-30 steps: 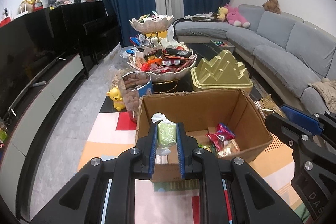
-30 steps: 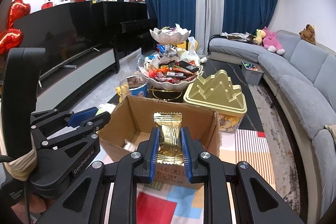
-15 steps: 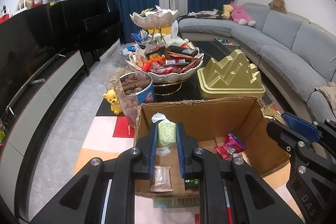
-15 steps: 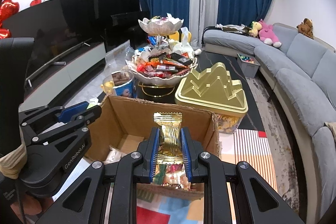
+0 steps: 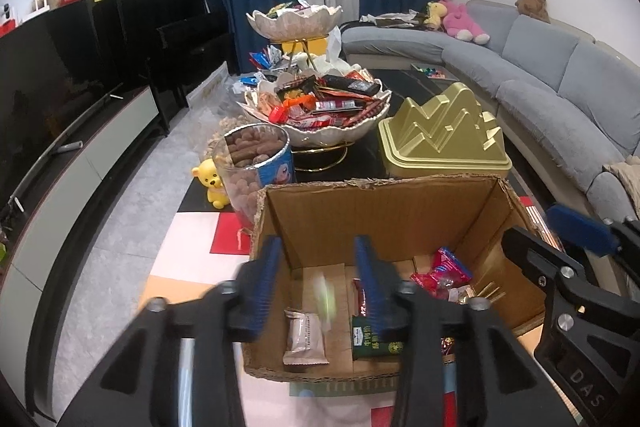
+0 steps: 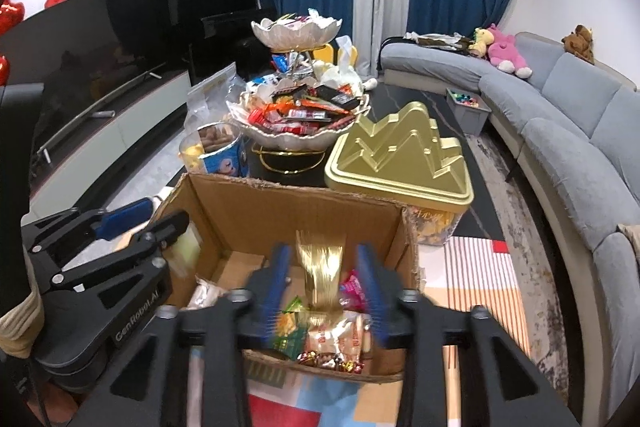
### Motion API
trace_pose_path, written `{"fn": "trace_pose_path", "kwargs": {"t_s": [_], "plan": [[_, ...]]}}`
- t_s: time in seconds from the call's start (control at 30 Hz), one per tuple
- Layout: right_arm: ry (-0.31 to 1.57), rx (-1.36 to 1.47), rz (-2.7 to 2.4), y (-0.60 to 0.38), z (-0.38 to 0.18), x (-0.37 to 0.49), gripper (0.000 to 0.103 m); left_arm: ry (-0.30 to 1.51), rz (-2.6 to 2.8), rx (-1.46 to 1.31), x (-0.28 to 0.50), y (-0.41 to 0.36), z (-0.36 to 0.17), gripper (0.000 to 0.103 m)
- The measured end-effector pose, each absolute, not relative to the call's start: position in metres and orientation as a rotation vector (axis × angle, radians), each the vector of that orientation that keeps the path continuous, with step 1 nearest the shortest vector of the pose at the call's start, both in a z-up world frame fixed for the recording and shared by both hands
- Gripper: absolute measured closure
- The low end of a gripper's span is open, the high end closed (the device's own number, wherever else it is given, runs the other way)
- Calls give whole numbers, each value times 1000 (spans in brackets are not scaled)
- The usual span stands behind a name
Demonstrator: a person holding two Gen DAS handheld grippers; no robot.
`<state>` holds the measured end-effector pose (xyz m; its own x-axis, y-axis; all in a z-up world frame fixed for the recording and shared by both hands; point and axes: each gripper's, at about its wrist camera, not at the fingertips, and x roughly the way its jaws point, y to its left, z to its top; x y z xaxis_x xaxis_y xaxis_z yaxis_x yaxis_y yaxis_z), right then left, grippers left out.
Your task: Organize snacks
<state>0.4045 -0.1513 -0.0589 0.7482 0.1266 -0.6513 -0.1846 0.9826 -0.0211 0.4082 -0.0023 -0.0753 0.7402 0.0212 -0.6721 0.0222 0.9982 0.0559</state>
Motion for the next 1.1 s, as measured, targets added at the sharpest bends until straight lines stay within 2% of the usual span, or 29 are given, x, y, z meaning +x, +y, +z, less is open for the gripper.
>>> {"fn": "trace_pose_path", "kwargs": {"t_s": [0.03, 0.17, 0.23, 0.33, 0.6, 1.1], "plan": [[702, -85, 167, -152, -58, 404, 48, 736, 3, 60, 408, -1, -75, 54], [695, -82, 152, -154, -54, 402, 42, 733, 23, 52, 404, 2, -71, 42], [688, -79, 137, -156, -51, 400, 33, 729, 32, 48, 401, 3, -68, 34], [676, -78, 114, -159, -47, 395, 24, 727, 40, 47, 397, 5, -65, 31], [662, -64, 92, -164, -34, 382, 24, 705, 54, 49, 380, 7, -49, 25], [621, -42, 76, -174, -7, 340, 21, 654, 58, 60, 335, 7, -19, 20]]}}
